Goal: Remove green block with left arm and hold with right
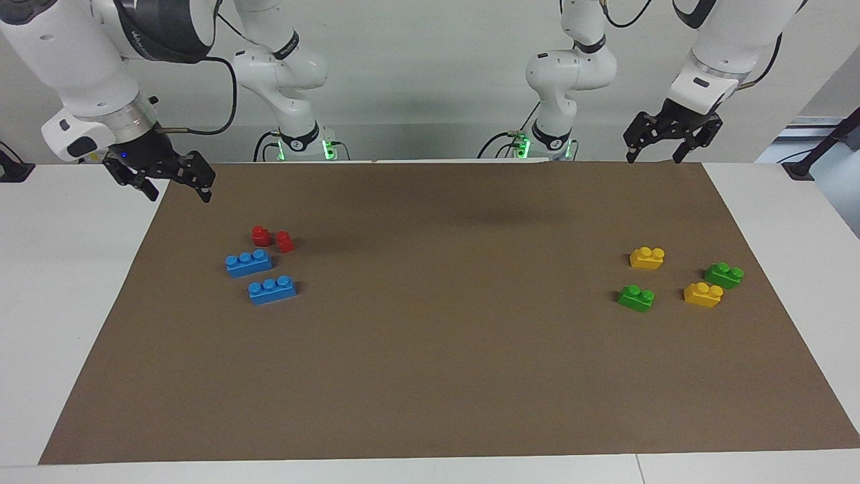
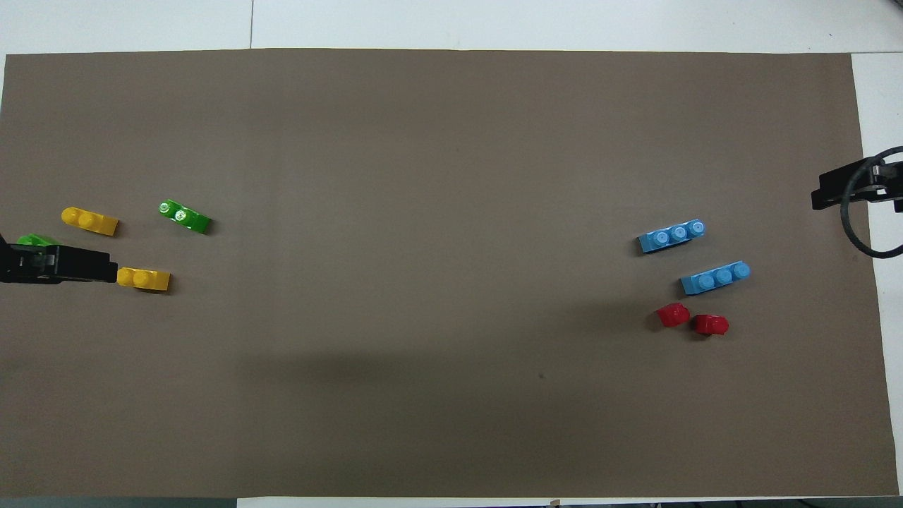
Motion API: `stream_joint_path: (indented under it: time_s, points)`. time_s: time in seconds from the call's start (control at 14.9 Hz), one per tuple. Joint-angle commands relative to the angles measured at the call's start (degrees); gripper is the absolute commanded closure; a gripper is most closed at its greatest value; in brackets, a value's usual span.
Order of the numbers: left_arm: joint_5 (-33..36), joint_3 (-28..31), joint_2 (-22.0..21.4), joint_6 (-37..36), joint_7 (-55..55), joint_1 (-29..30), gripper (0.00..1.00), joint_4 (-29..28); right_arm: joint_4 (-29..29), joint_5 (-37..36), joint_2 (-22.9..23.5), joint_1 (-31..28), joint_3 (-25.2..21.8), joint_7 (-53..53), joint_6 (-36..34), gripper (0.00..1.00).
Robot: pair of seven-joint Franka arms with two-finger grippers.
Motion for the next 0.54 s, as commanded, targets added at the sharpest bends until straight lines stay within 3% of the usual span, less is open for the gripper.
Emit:
stream_joint_path:
  time_s: [0.0,0.47]
  points:
    - [-0.4,-0.1,0.4,-3.0,0.9,0.4,0.0,1.5,1.3,-0.5,0.8,-1.2,0.1,-1.5,-0.7,0.0]
    - [-0.4,-0.2,0.4,-4.0,0.9,0.5,0.0,1.5,1.1,-0.5,0.7,-1.2,0.2,-1.4,-0.5,0.0]
